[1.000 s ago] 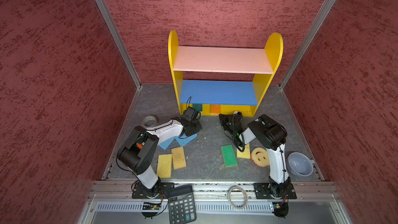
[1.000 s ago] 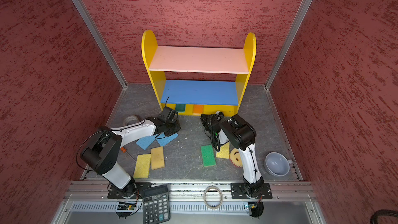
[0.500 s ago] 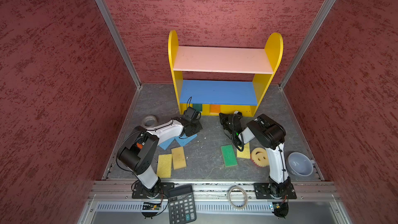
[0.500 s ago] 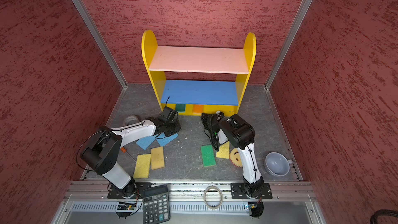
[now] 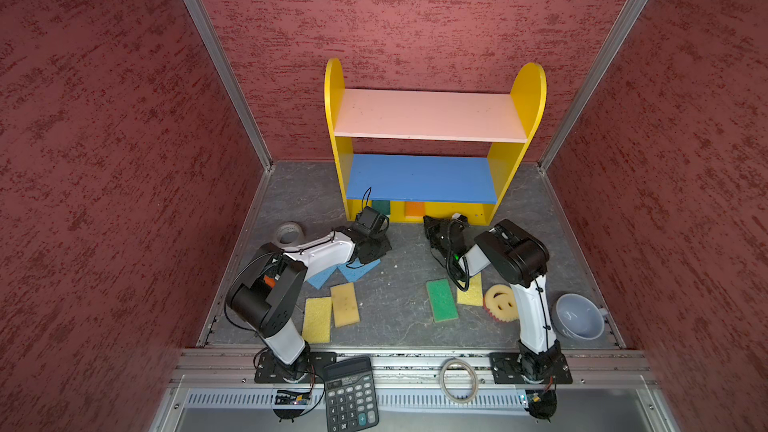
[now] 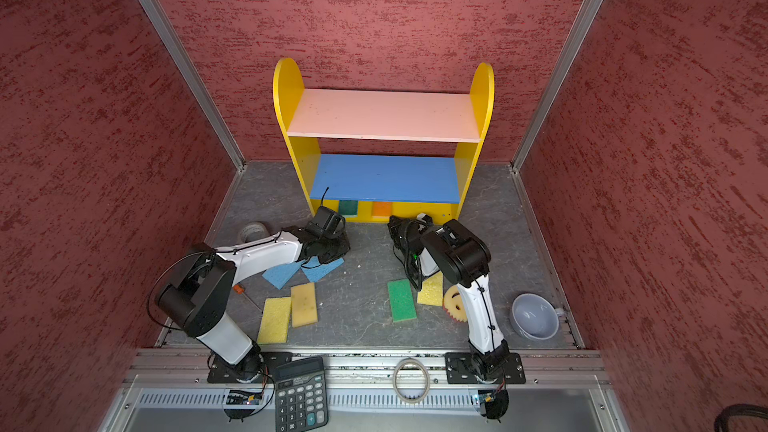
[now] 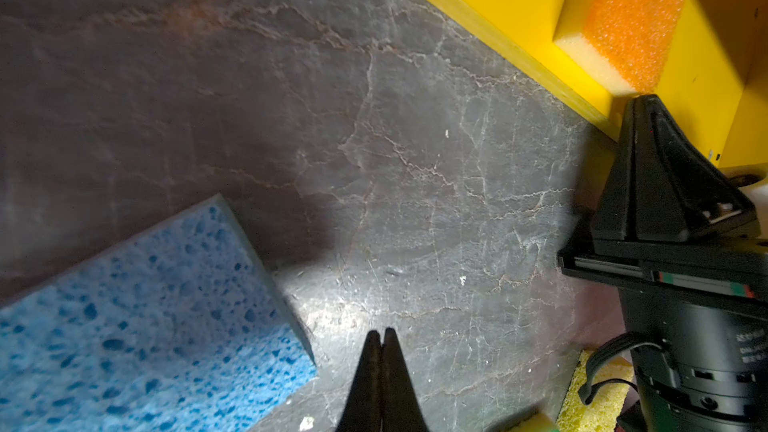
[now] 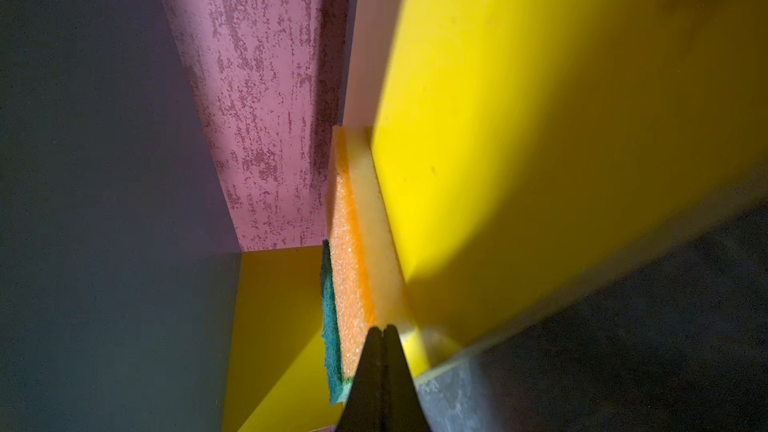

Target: Place and organize the cleaning sponges onto the shelf

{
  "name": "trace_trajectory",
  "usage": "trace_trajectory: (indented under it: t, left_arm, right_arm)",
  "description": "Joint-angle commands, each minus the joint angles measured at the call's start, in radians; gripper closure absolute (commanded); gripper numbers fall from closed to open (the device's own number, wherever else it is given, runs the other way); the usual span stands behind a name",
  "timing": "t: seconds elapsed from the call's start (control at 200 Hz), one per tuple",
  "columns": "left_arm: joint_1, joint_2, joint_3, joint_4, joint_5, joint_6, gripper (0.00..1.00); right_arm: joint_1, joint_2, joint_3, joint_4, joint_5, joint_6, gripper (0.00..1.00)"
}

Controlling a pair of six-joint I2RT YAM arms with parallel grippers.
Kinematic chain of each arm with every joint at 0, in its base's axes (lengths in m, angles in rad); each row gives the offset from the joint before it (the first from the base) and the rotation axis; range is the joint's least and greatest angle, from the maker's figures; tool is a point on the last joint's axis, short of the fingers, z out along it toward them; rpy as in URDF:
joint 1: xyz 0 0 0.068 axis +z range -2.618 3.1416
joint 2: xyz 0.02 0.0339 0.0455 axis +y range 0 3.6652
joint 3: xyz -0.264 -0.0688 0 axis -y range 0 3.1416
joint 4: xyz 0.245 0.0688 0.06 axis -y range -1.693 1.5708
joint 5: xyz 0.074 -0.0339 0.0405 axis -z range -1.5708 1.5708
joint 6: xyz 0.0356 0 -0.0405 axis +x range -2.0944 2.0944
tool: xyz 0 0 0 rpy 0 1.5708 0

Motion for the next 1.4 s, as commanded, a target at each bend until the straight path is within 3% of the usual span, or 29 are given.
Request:
trace_trajectory:
  t: [0.0,0.676,0.967,1.393]
  left_arm:
    - [-0.009,0.005,-0.002,0.001,-0.009,-0.005,1.00]
    - [-0.026,0.009,0.044,-0.036,-0.020,0.004,1.00]
    - [0.013,-0.127,0.146,-0.185,-0.090,0.077,0.97]
    - [0.076,-0.307,-0.003,-0.177,-0.119,0.058,0.92]
  right_arm:
    - [-0.011,0.057,-0.012,-0.087,0.041,0.061,1.00]
    - [-0.040,0.038,-0.062,-0.041,-0.019,0.046,1.00]
    - [-0.030,-0.084,-0.120,-0.174,-0.010,-0.034,1.00]
    - [-0.043,-0.058,-0.046,-0.220,-0.028,-0.049,1.00]
